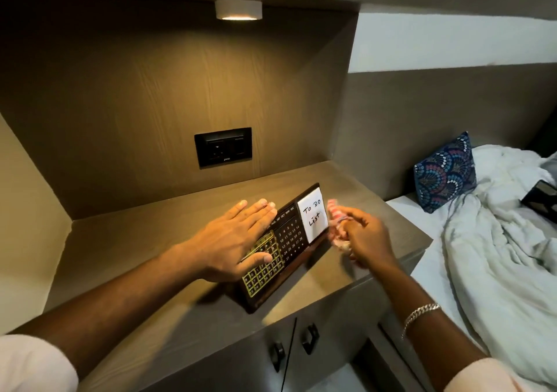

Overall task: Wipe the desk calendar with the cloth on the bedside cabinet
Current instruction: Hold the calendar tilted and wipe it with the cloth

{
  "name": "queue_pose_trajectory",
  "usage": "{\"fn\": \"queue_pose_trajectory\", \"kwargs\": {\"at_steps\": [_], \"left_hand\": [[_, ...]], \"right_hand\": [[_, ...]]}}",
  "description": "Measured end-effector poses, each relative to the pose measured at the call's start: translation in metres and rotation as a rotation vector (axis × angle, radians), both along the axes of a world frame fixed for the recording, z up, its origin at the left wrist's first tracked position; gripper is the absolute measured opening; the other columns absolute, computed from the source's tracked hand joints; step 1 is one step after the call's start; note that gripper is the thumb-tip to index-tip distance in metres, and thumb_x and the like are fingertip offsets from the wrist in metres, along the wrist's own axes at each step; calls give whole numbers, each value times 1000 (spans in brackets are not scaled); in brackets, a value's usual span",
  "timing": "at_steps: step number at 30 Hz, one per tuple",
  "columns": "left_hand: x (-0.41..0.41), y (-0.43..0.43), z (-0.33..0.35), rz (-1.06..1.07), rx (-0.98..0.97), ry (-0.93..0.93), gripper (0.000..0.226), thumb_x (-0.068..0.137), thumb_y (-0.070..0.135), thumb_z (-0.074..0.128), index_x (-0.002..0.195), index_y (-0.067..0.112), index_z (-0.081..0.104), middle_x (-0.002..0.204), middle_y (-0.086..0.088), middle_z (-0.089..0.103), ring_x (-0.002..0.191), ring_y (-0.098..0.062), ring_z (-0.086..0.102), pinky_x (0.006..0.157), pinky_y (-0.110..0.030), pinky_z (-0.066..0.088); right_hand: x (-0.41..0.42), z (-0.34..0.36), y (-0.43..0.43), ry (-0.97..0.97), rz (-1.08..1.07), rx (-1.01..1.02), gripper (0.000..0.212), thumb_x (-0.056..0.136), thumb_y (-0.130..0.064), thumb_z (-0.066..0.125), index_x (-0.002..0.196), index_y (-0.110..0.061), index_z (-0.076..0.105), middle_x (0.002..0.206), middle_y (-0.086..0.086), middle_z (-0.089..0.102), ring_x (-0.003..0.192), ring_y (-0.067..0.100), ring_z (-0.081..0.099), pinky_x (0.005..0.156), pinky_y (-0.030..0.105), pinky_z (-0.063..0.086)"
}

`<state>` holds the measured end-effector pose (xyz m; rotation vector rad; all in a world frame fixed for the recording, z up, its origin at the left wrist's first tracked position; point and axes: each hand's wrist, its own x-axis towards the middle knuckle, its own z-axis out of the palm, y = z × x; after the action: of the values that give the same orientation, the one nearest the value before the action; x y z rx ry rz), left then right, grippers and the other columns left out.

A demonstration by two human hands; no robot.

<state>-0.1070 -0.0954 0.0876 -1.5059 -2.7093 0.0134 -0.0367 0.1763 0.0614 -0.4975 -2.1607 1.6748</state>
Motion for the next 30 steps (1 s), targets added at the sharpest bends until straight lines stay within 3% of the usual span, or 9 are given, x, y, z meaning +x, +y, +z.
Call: {"fn": "queue_pose_trajectory", "kwargs": {"at_steps": [3, 6, 12, 17, 21, 23, 25, 27, 30], "left_hand": [[0, 2, 2, 14, -28, 16, 88, 86, 74, 9, 153, 20, -13, 163, -1, -12, 148, -12, -20, 118, -35, -18], [3, 3, 3, 43, -56, 26, 88, 86, 76, 9, 151, 24, -18, 161, 2, -16, 145, -10, -26, 114, -32, -24], [21, 4, -2, 134, -24, 38, 85, 89, 72, 14, 152, 23, -13, 162, 2, -10, 146, -6, -21, 118, -34, -18], [56, 6, -1, 283, 198, 99, 77, 93, 63, 25, 153, 19, 5, 162, -4, 10, 151, -16, 0, 122, -50, 8], [116, 29, -33, 714, 850, 65, 70, 93, 49, 36, 154, 30, 9, 163, 7, 13, 150, -9, 10, 117, -36, 15], [144, 54, -56, 1050, 1239, -110, 69, 92, 52, 38, 153, 35, 12, 161, 7, 19, 145, -14, 24, 112, -37, 24], [156, 79, -71, 1278, 1536, -366, 64, 95, 51, 38, 152, 28, 18, 160, -5, 27, 142, -26, 31, 111, -44, 26], [155, 98, -78, 1322, 1685, -530, 56, 98, 41, 33, 150, 20, 28, 151, -10, 39, 135, -27, 38, 108, -42, 28], [143, 111, -74, 1259, 1800, -577, 66, 87, 49, 35, 144, 16, 39, 127, -3, 51, 118, -20, 46, 94, -30, 33]], "right_hand": [[-18, -8, 67, -42, 3, 597, 29, 96, -34, 53, 121, -28, 66, 121, -1, 69, 106, 13, 62, 86, 27, 48], [-35, -21, 119, -213, 127, 919, 40, 98, -40, 45, 135, -26, 54, 138, 5, 59, 122, 30, 55, 101, 46, 46], [-36, -77, 151, -374, 362, 1172, 95, 79, -84, 14, 155, -25, 7, 164, 3, 9, 150, 27, 7, 116, 54, 10], [-39, -65, 151, -396, 413, 1197, 111, 69, -91, 6, 155, -22, 0, 165, 4, -2, 150, 27, -5, 116, 59, -7], [-42, -45, 115, -66, 453, 894, 99, 78, -85, 22, 154, -24, 9, 164, -3, 5, 148, 13, -4, 115, 42, -5], [-41, -34, 80, -65, 610, 559, 91, 80, -81, 34, 153, -29, 16, 160, -8, 18, 145, 8, 12, 115, 36, 13], [-39, -28, 52, -102, 703, 216, 63, 82, -74, 42, 138, -45, 39, 144, -12, 44, 126, -3, 45, 102, 26, 40], [-38, -32, 34, -100, 683, -7, 35, 82, -68, 44, 109, -50, 56, 121, -10, 66, 97, -7, 64, 77, 17, 52], [-42, -44, 22, -98, 561, -98, 42, 82, -67, 40, 104, -37, 60, 106, -5, 71, 89, 7, 70, 71, 24, 53]]}}
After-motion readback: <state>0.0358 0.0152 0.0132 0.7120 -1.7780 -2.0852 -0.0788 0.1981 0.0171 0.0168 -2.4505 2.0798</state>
